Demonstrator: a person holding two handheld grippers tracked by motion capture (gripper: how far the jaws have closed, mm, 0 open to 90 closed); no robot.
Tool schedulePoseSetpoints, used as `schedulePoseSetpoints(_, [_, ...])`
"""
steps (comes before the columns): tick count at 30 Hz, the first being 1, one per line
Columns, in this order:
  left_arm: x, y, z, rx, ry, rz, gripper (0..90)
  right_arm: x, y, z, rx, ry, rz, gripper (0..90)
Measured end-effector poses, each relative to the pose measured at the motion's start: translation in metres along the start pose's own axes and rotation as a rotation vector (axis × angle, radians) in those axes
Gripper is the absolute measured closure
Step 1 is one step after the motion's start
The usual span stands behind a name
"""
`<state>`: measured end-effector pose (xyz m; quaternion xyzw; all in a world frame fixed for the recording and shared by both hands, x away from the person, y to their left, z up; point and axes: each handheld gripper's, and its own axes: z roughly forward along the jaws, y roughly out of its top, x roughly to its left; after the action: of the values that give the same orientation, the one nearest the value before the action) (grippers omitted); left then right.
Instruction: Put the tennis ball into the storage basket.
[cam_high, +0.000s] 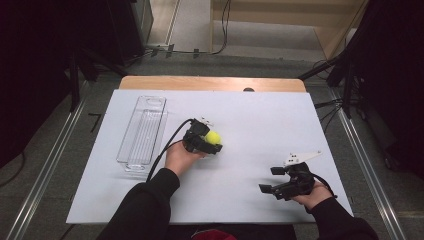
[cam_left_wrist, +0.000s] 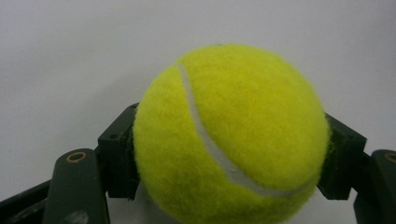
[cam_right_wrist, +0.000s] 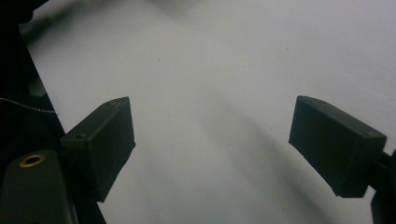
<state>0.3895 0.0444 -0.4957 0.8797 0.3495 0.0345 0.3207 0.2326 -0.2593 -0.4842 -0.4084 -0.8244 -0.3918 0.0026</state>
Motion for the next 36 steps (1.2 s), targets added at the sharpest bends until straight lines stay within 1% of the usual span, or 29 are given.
schedulePoseSetpoints(3, [0.0,0.0,0.0,0.003,0.0,0.013,26.3,0.0,0.0,0.0,0.0,-0.001,0.001,12.2])
schedulePoseSetpoints(11, [0.001,0.0,0.0,-0.003,-0.011,-0.016,26.4,0.0,0.0,0.0,-0.001,-0.001,0.003,12.2])
schedulePoseSetpoints(16, [0.002,0.0,-0.001,-0.001,-0.015,-0.018,26.4,0.0,0.0,0.0,-0.001,0.0,0.005,12.2])
schedulePoseSetpoints(20, [0.003,0.001,-0.001,0.004,-0.03,-0.03,26.4,0.0,0.0,0.0,-0.001,0.0,0.005,12.2])
schedulePoseSetpoints(22, [0.002,0.001,-0.002,0.008,-0.038,-0.026,26.4,0.0,0.0,0.0,-0.002,0.001,0.004,12.2])
schedulePoseSetpoints(24, [0.001,0.002,-0.002,0.006,-0.037,-0.024,26.4,0.0,0.0,0.0,-0.002,0.001,0.005,12.2])
schedulePoseSetpoints(26, [0.001,0.002,-0.004,0.003,-0.054,-0.025,26.4,0.0,0.0,0.0,-0.002,0.002,0.004,12.2])
schedulePoseSetpoints(28, [0.001,0.003,-0.007,0.003,-0.059,-0.021,26.4,0.0,0.0,0.0,-0.003,0.002,0.004,12.2])
schedulePoseSetpoints(30, [0.001,0.004,-0.009,-0.002,-0.067,-0.029,26.4,0.0,0.0,0.0,-0.004,0.001,0.007,12.2])
schedulePoseSetpoints(33, [0.001,0.005,-0.013,0.004,-0.073,-0.034,26.4,0.0,0.0,0.0,-0.002,0.001,0.005,12.2])
schedulePoseSetpoints(36, [0.001,0.006,-0.017,0.001,-0.087,-0.027,26.3,0.0,0.0,0.0,-0.002,0.002,0.005,12.2])
